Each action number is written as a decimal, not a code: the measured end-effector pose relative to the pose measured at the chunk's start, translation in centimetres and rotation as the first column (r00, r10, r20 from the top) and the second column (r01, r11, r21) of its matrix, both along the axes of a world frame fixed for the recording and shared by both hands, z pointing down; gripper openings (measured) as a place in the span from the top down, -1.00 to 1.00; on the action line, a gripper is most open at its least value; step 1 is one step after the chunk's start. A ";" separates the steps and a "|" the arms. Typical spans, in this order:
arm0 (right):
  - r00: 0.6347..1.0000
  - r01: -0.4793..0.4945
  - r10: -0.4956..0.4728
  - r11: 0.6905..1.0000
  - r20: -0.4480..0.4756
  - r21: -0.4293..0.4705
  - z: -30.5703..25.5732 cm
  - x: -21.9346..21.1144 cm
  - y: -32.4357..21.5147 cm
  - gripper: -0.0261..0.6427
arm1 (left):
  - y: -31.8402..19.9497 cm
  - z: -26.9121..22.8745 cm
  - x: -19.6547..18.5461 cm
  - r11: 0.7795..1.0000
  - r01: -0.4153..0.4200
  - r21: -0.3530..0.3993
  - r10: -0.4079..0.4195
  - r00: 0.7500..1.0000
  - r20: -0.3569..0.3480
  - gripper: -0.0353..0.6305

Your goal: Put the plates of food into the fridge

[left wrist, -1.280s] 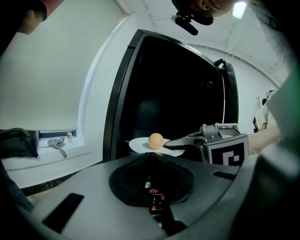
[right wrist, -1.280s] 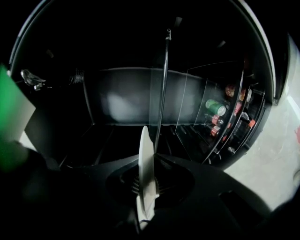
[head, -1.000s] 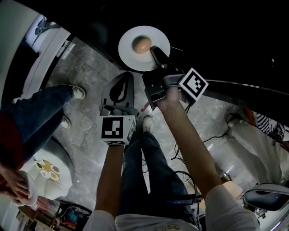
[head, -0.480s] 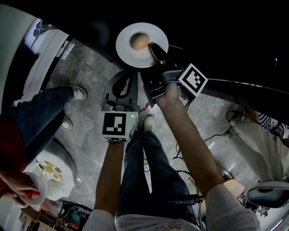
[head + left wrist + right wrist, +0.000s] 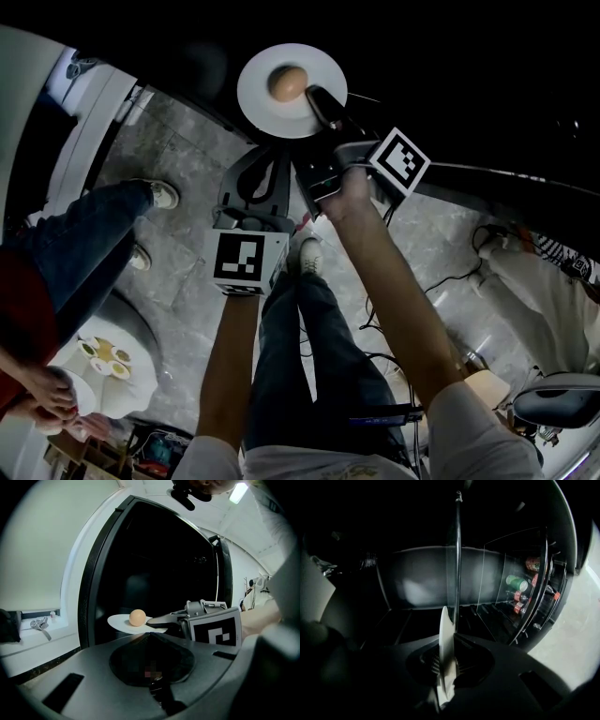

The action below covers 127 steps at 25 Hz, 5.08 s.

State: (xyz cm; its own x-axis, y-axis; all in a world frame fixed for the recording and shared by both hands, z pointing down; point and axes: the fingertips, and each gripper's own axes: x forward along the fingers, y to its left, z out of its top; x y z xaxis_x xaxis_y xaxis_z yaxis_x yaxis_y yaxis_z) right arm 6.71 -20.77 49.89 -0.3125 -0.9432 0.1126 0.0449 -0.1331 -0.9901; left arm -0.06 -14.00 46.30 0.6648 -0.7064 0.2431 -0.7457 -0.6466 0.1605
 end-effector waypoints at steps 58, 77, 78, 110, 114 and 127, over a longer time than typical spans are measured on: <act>0.994 0.102 -0.104 0.994 0.027 0.042 0.8 -1.2 -0.2 0.83 | -6.5 1.5 0.9 1.000 0.015 -0.002 -0.015 0.998 0.058 0.87; 0.993 0.120 -0.121 0.990 0.009 0.073 -0.2 -1.3 -0.9 0.72 | -4.2 0.2 3.1 0.989 -0.138 0.046 0.132 0.985 0.111 0.88; 0.992 0.123 -0.123 0.989 0.005 0.080 -0.2 -1.3 -0.9 0.67 | -4.2 0.5 3.2 0.988 -0.146 0.039 0.141 0.984 0.106 0.87; 0.996 0.089 -0.087 0.994 -0.037 0.070 0.1 -0.5 -0.8 0.87 | -7.3 1.7 2.1 0.993 -0.120 -0.005 0.119 0.985 0.126 0.87; 0.996 0.085 -0.083 0.994 -0.031 0.074 -0.3 -0.6 -0.8 0.87 | -6.9 1.6 2.0 0.993 -0.115 -0.005 0.115 0.986 0.125 0.87; 0.990 0.135 -0.141 0.976 0.021 0.173 -0.6 -1.6 -1.4 0.75 | -7.1 2.1 2.0 0.995 -0.100 -0.006 0.100 0.987 0.126 0.87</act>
State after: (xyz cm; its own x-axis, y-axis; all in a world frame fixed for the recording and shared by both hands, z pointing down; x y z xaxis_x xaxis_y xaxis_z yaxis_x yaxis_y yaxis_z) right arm 5.16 -22.16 49.27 -0.4416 -0.8953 -0.0587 0.0706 0.0306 -0.9970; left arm 1.92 -21.09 48.45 0.6961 -0.6382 0.3288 -0.6917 -0.7188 0.0693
